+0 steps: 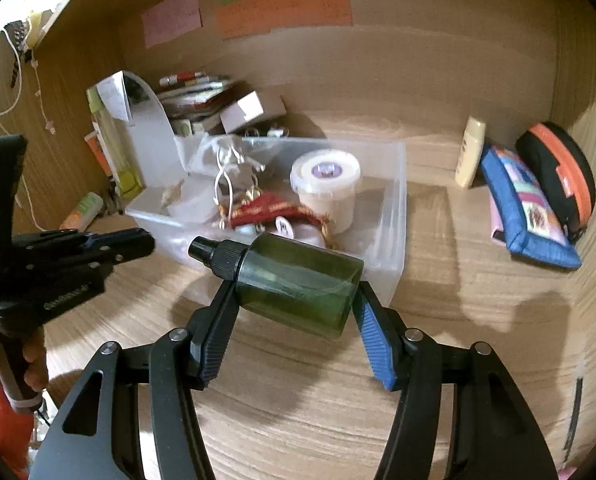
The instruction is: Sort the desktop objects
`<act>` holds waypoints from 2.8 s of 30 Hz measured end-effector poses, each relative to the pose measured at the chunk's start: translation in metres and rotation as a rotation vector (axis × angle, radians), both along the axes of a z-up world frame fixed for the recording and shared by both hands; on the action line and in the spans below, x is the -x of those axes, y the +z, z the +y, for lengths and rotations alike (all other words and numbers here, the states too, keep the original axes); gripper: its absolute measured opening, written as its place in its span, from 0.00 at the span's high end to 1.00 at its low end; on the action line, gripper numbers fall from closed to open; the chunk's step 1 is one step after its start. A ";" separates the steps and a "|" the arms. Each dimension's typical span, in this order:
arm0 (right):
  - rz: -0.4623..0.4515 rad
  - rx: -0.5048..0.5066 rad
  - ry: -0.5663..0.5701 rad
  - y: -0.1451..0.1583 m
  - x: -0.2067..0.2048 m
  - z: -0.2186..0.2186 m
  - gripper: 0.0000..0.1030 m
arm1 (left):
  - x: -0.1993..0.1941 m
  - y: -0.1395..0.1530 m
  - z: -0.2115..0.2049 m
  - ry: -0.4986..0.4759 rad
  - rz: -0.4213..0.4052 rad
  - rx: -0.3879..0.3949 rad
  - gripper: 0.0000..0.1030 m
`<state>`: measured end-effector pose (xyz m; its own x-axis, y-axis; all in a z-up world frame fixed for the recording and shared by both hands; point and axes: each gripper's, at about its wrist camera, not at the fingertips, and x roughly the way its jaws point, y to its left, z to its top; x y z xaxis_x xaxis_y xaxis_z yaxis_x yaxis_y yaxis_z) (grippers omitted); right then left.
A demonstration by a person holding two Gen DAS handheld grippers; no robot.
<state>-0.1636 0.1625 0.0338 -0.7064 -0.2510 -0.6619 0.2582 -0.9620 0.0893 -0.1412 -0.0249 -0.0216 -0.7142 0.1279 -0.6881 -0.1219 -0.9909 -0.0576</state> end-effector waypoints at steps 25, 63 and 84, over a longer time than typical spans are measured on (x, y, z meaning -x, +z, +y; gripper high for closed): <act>0.028 -0.014 -0.034 0.017 0.066 -0.001 0.47 | 0.060 0.030 0.004 -0.052 0.042 -0.042 0.87; -0.010 -0.112 0.020 -0.003 0.075 -0.018 0.42 | 0.076 0.014 0.022 -0.098 -0.022 0.009 0.49; 0.078 -0.083 -0.051 0.039 0.005 0.004 0.18 | 0.004 0.049 0.007 0.000 0.062 0.014 0.13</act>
